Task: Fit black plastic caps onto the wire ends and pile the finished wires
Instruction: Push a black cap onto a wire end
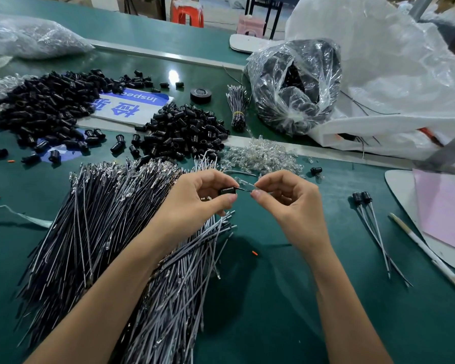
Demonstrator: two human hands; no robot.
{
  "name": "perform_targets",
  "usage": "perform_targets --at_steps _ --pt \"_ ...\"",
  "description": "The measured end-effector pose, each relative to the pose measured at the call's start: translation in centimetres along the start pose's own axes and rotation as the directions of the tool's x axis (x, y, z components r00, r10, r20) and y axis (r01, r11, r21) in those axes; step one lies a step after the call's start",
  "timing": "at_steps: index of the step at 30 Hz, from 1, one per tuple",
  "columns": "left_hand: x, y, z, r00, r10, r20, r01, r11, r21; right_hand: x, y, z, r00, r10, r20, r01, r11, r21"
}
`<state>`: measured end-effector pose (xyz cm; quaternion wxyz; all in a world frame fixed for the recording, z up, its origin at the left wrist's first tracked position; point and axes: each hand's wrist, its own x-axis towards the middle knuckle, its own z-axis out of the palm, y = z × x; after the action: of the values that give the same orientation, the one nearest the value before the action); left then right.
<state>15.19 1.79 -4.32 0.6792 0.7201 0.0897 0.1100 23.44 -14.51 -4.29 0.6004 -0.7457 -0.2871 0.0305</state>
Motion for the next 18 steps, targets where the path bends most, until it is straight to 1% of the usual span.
perform_targets --at_steps 5,11,18 --pt "-0.07 -0.12 -0.10 1.000 0.002 0.024 -0.002 1.000 0.030 -0.03 -0.04 -0.04 1.000 -0.008 -0.029 0.008 1.000 -0.018" --pt "-0.03 -0.11 -0.12 0.999 0.033 -0.033 -0.033 0.999 0.005 -0.10 -0.16 -0.14 1.000 -0.009 -0.002 0.009 1.000 0.009" --pt "-0.04 -0.25 0.16 0.999 0.038 -0.008 -0.038 0.999 0.021 -0.13 -0.11 0.07 1.000 -0.027 0.002 0.027 1.000 0.001"
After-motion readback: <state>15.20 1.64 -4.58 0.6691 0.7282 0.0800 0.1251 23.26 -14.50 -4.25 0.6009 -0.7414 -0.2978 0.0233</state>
